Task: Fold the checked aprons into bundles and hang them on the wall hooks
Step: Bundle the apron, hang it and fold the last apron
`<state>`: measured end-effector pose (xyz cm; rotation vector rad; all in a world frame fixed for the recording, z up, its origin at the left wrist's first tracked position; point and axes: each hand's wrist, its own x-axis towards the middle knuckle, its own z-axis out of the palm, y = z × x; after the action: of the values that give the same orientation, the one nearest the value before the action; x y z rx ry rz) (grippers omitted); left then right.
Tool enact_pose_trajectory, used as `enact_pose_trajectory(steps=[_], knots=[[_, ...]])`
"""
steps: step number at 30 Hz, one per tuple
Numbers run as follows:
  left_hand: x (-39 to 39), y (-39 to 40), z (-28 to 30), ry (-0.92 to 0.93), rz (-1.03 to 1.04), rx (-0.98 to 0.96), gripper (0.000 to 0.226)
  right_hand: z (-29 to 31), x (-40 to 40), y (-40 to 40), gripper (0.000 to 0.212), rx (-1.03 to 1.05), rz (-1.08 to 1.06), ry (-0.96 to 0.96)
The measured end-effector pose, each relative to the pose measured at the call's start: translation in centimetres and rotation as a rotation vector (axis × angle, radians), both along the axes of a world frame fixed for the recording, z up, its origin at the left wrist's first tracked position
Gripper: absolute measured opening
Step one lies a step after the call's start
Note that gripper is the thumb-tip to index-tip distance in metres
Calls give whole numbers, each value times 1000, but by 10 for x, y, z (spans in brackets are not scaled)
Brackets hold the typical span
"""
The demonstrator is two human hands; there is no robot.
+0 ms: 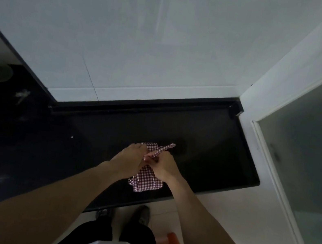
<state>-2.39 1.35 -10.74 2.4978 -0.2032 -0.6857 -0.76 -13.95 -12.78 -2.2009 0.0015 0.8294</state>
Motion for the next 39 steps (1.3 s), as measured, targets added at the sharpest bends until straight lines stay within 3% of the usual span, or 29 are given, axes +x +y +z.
enact_pose_trajectory(steps=[3,7,10,15,19,24,25,27,29,33,35,36,39], knots=[[-1,1,-7,66,30,-35,23,5,0,-1,24,26,-46,31],[-2,-4,-10,51,-3,109,46,10,-2,1,32,72,-120,58],[-5,-6,-7,-125,-39,227,45,10,-1,2,32,97,-215,84],[-16,2,-18,-504,-104,155,26,15,3,6,30,45,-180,65],[-17,10,-23,-570,-137,92,18,15,9,5,28,46,-198,97],[-9,11,-15,-209,2,83,24,13,5,7,14,108,-287,80],[-5,11,-14,-93,62,75,22,13,3,7,17,172,-349,94],[3,10,-14,166,263,-78,27,16,-3,5,43,342,-468,124],[10,9,-14,364,412,-205,26,18,-13,-1,52,346,-409,-6],[16,-1,-15,435,500,-256,21,7,-29,-4,36,74,-41,-255],[16,-4,-16,463,500,-275,17,1,-33,0,32,13,-57,-375],[15,-6,-14,461,516,-277,27,0,-34,3,31,-13,-84,-420],[13,-2,-14,387,401,-188,37,3,-33,9,30,-96,-70,-407]])
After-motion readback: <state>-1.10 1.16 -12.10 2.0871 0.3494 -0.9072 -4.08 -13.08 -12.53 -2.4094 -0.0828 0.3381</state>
